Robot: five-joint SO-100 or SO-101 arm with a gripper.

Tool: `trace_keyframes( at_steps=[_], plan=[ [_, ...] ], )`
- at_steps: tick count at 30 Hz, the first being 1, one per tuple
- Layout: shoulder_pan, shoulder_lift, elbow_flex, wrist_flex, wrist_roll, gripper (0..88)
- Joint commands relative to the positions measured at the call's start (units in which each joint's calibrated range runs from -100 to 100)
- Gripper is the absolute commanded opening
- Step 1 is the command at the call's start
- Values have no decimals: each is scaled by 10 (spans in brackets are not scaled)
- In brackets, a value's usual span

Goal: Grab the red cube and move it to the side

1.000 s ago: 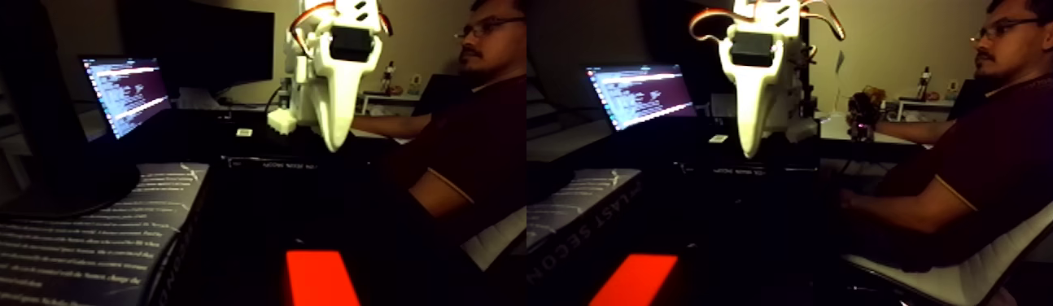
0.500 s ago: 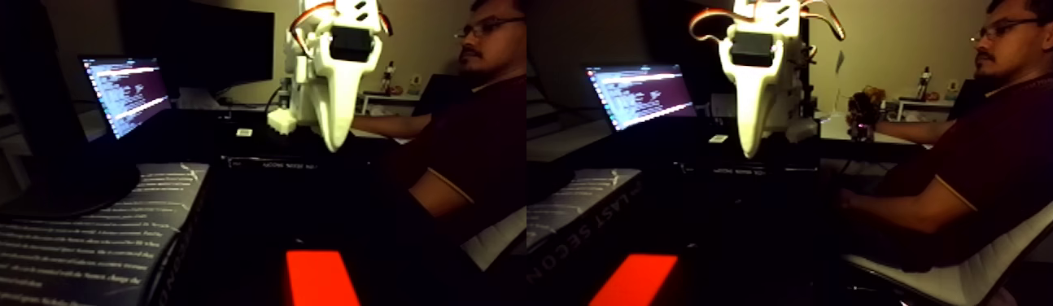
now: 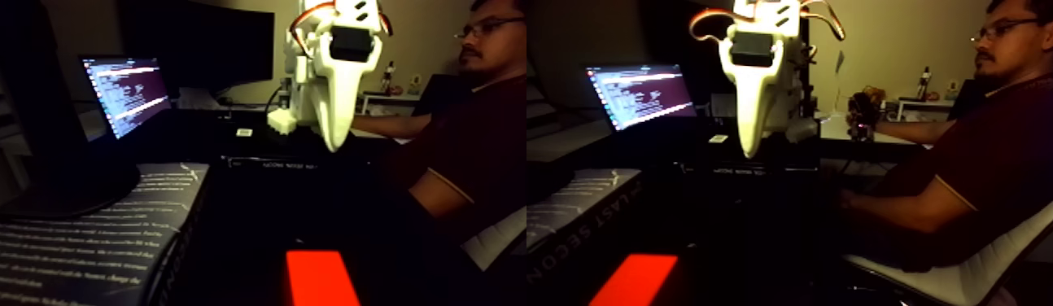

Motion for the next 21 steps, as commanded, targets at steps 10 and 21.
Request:
trace_keyframes(
  at_steps=[10,21],
  plan=[
    [3,1,-2,-2,0,6],
    [3,1,-2,-2,0,6]
  ],
)
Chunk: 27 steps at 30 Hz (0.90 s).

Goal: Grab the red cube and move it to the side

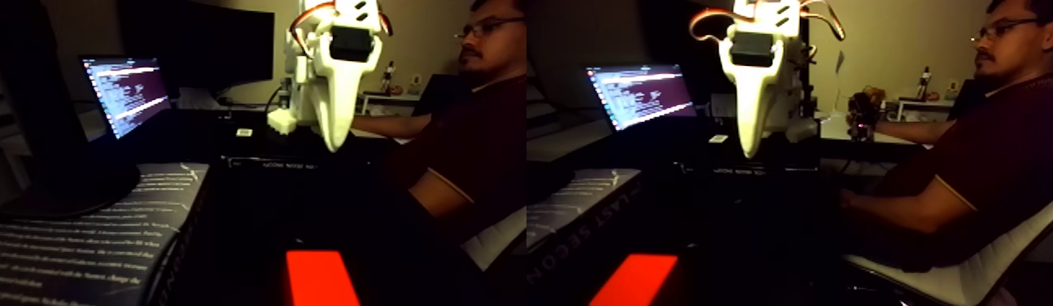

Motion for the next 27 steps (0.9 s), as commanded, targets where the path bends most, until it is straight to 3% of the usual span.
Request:
trace_keyframes(
  at_steps=[1,27],
  plan=[
    [3,1,-2,-2,0,6],
    [2,1,-1,-8,-2,6]
  ],
)
